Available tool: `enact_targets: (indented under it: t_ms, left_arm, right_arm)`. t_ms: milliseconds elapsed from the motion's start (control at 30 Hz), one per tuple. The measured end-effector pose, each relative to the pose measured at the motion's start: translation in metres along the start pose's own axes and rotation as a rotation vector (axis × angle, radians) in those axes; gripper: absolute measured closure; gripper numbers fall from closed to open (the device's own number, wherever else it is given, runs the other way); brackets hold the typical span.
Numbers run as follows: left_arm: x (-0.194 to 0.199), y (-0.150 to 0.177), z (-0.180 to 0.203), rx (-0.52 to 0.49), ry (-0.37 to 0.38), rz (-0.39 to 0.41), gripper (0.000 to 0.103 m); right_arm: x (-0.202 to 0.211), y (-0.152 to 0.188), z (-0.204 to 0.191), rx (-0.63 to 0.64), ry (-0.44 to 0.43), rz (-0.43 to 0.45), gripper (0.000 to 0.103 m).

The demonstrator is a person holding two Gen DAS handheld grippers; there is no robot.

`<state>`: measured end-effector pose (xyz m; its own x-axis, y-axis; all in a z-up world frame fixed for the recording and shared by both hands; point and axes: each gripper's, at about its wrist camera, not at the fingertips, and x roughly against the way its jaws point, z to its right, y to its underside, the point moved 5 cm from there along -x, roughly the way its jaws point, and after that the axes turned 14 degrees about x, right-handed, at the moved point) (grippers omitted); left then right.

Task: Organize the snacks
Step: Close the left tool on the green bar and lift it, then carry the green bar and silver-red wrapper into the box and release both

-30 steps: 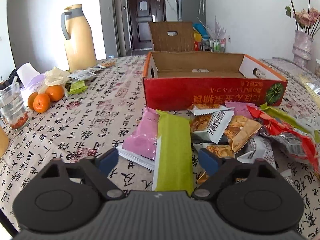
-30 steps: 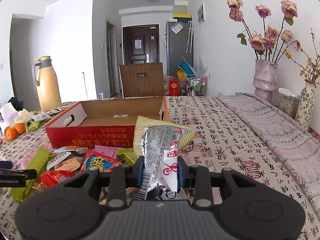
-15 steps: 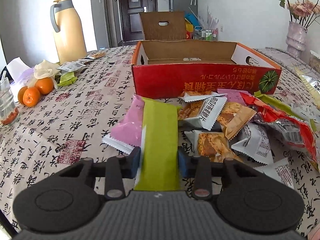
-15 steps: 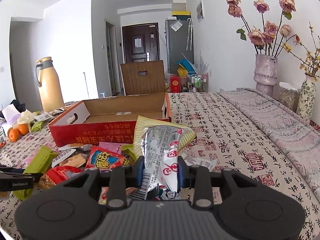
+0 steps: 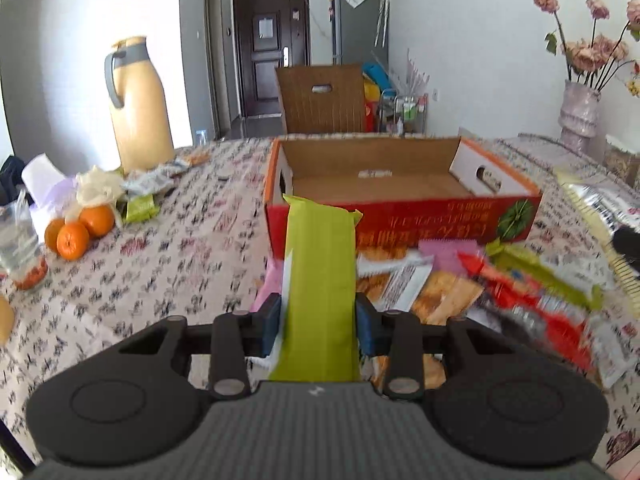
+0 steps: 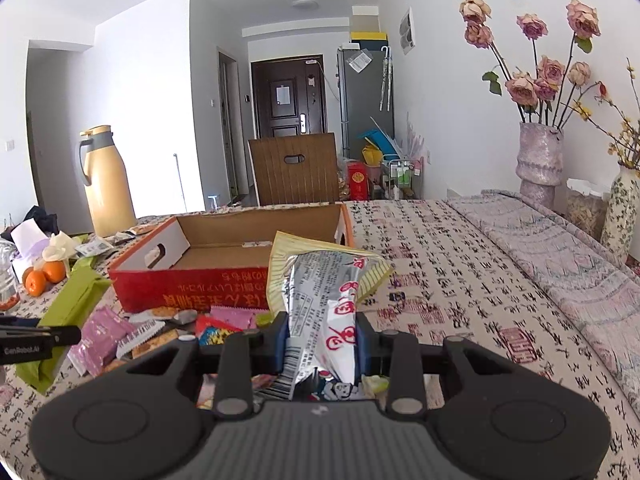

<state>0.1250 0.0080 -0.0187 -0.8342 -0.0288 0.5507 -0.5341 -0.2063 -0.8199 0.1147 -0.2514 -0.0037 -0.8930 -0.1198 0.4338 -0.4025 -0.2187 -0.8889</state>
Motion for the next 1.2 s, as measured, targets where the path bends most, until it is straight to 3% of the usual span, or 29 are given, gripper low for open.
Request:
enact_targets:
  t_ms: [400, 800, 1033, 1200]
  left_arm:
    - [-0.009, -0.051, 0.021, 0.006, 0.059, 0.053, 0.064]
    - [-0.045, -0.115, 0.045, 0.013, 0.083, 0.132, 0.064]
    - [-0.079, -0.142, 0.054, 0.034, 0.082, 0.139, 0.064]
    - [-0.115, -0.143, 0.054, 0.048, 0.050, 0.109, 0.064]
  right_arm:
    - [-0.037, -0.045, 0.001, 0.017, -0.013, 0.047, 0.071]
    - [-0.103, -0.106, -0.005, 0.068, -0.021, 0.093, 0.071]
    - [-0.153, -0.130, -0.009, 0.094, -0.022, 0.069, 0.071]
    - [-0.193, -0.126, -0.013, 0.108, -0.046, 0.006, 0.071]
